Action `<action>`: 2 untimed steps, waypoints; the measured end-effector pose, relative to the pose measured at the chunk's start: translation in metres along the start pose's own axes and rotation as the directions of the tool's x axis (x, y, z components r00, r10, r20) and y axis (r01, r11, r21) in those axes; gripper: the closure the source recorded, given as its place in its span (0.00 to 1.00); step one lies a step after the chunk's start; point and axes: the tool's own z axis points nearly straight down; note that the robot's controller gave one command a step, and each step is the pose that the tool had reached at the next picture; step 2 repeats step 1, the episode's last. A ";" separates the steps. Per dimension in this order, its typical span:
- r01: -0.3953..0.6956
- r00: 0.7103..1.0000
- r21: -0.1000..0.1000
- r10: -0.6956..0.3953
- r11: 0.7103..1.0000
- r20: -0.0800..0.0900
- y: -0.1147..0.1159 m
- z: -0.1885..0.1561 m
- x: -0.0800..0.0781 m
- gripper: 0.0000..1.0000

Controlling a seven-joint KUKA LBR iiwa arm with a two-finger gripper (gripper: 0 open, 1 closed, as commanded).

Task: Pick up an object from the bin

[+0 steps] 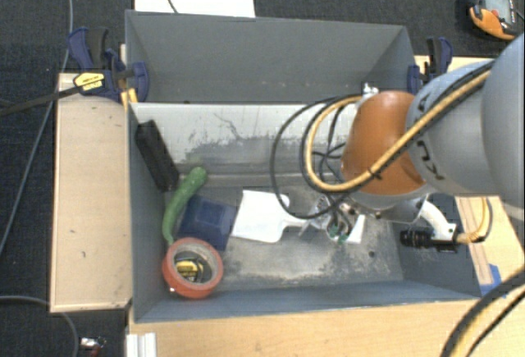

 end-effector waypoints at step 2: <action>0.004 1.000 0.000 -0.004 1.000 0.001 0.000 -0.030 0.000 1.00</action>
Offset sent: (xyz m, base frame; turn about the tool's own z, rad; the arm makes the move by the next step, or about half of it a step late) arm -0.0004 -0.0001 0.0347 -0.0018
